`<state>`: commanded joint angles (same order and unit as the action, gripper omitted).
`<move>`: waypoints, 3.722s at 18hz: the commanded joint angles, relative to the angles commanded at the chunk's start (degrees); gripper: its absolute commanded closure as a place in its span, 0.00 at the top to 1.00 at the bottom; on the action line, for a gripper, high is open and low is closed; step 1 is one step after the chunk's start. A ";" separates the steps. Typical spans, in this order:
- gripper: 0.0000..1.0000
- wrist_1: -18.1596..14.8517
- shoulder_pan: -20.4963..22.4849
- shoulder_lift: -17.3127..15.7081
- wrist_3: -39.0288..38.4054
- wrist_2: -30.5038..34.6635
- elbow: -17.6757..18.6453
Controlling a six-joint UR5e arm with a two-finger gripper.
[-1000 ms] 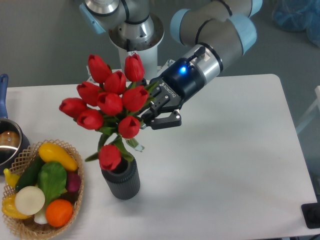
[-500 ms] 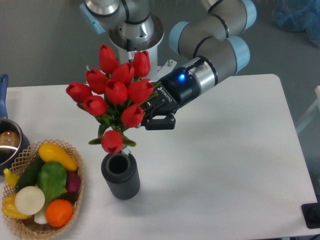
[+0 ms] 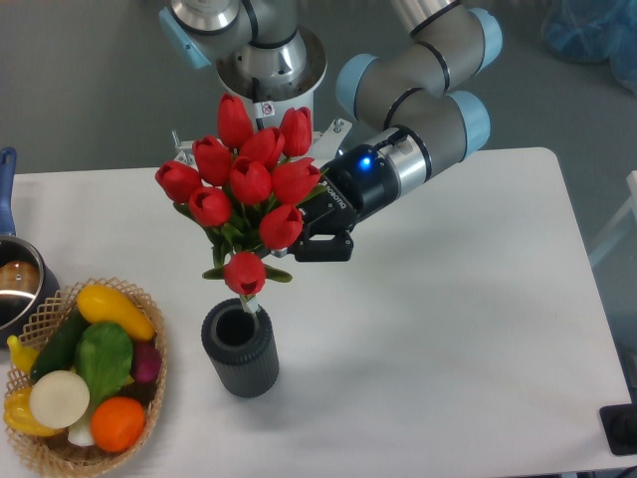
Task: Insert the flowers into the vase
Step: 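Lower the tulip stems into the vase opening with the gripper, then push the tulip bunch further down into the vase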
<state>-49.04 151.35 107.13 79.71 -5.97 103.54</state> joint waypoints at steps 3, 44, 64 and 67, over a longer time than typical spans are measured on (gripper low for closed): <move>0.23 0.00 -0.27 0.97 1.59 -1.41 0.17; 0.24 0.00 -1.76 7.04 4.66 -1.68 2.72; 0.25 0.00 -1.59 9.58 7.21 -0.62 3.69; 0.25 0.00 -1.67 9.94 8.36 -0.62 3.69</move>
<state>-49.04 149.68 117.07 88.07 -6.59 107.23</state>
